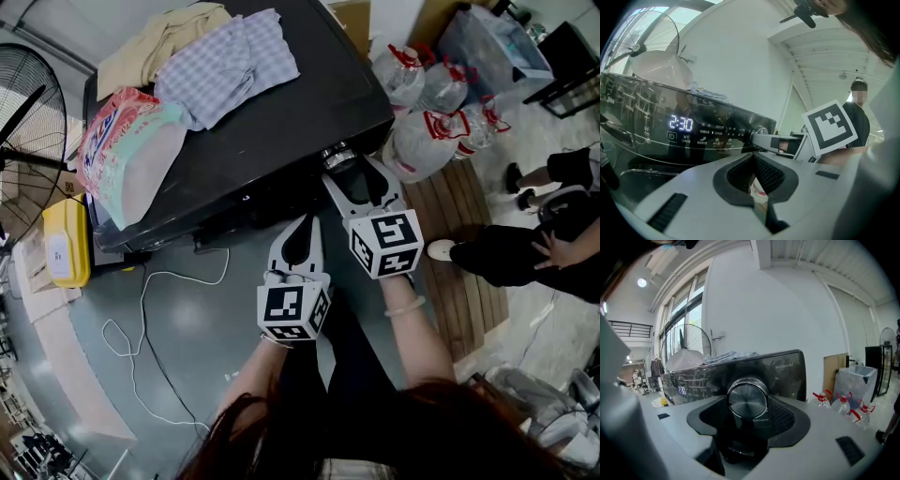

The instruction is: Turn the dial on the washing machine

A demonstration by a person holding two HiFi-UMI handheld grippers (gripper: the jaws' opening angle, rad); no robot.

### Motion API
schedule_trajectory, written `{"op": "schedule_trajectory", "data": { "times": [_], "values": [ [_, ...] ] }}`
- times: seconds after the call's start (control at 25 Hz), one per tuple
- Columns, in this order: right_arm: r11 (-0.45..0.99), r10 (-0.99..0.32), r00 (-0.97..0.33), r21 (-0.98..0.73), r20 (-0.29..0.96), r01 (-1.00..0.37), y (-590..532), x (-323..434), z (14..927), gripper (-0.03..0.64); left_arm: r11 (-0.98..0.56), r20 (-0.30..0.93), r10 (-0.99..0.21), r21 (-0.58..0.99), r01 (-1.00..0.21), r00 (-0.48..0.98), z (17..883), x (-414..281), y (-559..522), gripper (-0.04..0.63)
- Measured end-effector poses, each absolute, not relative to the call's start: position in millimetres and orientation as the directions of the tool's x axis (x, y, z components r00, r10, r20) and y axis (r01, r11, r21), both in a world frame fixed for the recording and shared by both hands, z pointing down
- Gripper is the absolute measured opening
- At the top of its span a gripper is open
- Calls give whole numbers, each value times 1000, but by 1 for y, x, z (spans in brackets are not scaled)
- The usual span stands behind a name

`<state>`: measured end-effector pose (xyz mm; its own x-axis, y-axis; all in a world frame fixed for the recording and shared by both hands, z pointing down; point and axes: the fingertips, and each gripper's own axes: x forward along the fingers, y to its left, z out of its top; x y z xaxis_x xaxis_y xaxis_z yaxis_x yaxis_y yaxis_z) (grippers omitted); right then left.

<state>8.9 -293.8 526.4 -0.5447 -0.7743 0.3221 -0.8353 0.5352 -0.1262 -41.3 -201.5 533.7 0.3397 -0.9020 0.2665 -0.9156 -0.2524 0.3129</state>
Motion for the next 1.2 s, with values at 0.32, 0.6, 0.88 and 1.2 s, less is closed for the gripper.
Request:
{"op": "schedule_trajectory", "data": {
  "times": [0.32, 0.6, 0.88, 1.2],
  "values": [
    [544, -775, -544, -98, 322, -833, -293, 9, 526, 293, -248, 267, -904, 311, -917, 335, 533, -40, -202, 17],
    [547, -776, -543, -87, 320, -833, -289, 11, 524, 291, -239, 262, -910, 300, -923, 321, 528, -44, -201, 18],
    [555, -775, -546, -70, 318, -829, -280, 15, 516, 261, -222, 257, -919, 289, -931, 299, 518, -48, -196, 17],
    [580, -762, -566, -57, 314, -812, -265, 13, 501, 225, -192, 247, -933, 271, -943, 261, 500, -55, -186, 17]
  ]
}}
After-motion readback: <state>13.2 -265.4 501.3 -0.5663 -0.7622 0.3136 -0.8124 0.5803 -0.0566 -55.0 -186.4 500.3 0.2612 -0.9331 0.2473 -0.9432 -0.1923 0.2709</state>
